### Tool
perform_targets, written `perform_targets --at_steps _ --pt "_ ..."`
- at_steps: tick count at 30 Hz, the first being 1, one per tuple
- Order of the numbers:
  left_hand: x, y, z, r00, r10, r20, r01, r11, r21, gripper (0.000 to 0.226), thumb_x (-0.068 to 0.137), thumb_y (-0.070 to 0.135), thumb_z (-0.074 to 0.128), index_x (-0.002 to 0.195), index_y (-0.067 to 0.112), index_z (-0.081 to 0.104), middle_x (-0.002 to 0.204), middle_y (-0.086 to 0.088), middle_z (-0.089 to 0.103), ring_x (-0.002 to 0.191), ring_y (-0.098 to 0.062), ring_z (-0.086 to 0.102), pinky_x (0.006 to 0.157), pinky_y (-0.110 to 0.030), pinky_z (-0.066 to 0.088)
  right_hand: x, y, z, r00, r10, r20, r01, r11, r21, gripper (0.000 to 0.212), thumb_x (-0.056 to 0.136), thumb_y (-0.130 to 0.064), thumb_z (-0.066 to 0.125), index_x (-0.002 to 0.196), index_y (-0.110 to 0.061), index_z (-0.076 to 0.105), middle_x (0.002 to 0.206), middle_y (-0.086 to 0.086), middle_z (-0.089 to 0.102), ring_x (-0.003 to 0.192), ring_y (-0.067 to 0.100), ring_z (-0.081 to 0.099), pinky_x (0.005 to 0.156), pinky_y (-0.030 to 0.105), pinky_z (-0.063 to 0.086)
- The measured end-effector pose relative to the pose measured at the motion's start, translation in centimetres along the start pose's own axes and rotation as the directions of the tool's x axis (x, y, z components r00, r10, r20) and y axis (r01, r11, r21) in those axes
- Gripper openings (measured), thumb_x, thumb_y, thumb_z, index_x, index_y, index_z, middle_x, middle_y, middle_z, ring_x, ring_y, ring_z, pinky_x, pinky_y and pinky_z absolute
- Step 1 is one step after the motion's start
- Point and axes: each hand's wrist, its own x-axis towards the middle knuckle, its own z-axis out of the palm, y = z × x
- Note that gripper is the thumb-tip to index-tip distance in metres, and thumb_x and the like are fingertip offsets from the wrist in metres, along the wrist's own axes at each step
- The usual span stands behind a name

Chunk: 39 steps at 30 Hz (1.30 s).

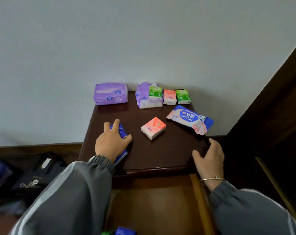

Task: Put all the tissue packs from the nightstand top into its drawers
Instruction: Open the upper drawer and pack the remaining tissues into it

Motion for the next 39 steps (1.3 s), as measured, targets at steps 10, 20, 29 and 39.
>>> perform_targets --at_steps 10,20,29,39 --pt "0.4 -0.3 0.5 0.999 -0.026 -0.02 0.025 0.998 -0.066 0.074 0.078 0.063 0.051 0.14 0.028 0.03 0.129 -0.004 0.034 0.068 -0.027 0.048 0.063 -0.031 0.038 3.4 -12.8 6.5 0.864 -0.311 0.396 0.476 0.759 -0.445 0.087 0.062 -0.07 0.066 0.126 -0.016 0.041 0.125 0.008 0.053 0.118 0.031 0.048 0.094 0.041 0.038" --pt "1.0 0.1 1.1 0.998 -0.052 -0.027 0.05 0.997 -0.066 0.076 0.078 0.063 0.051 0.142 0.029 0.028 0.13 -0.004 0.033 0.075 -0.032 0.061 0.061 -0.03 0.038 16.0 -13.6 4.3 0.836 -0.454 0.308 0.52 0.835 -0.18 0.086 0.06 -0.03 0.081 0.131 -0.011 0.037 0.129 0.012 0.051 0.115 0.033 0.051 0.093 0.039 0.043" --pt "1.4 0.1 1.8 0.995 -0.059 -0.076 0.055 0.997 -0.059 0.075 0.078 0.065 0.05 0.141 0.03 0.029 0.13 -0.002 0.034 0.064 -0.022 0.044 0.06 -0.029 0.035 24.6 -15.3 6.0 0.724 -0.198 0.661 0.586 0.682 -0.437 0.095 0.055 -0.038 0.086 0.127 -0.014 0.028 0.106 0.006 0.052 0.093 0.026 0.054 0.082 0.038 0.047" --pt "1.5 0.3 1.6 0.995 -0.061 -0.08 0.055 0.996 -0.072 0.073 0.078 0.065 0.049 0.139 0.031 0.029 0.129 0.0 0.033 0.064 -0.024 0.048 0.06 -0.029 0.037 24.0 -14.4 7.1 0.733 -0.414 0.54 0.675 0.535 -0.507 0.085 0.052 -0.034 0.081 0.119 -0.01 0.034 0.102 0.015 0.059 0.083 0.033 0.055 0.076 0.038 0.044"
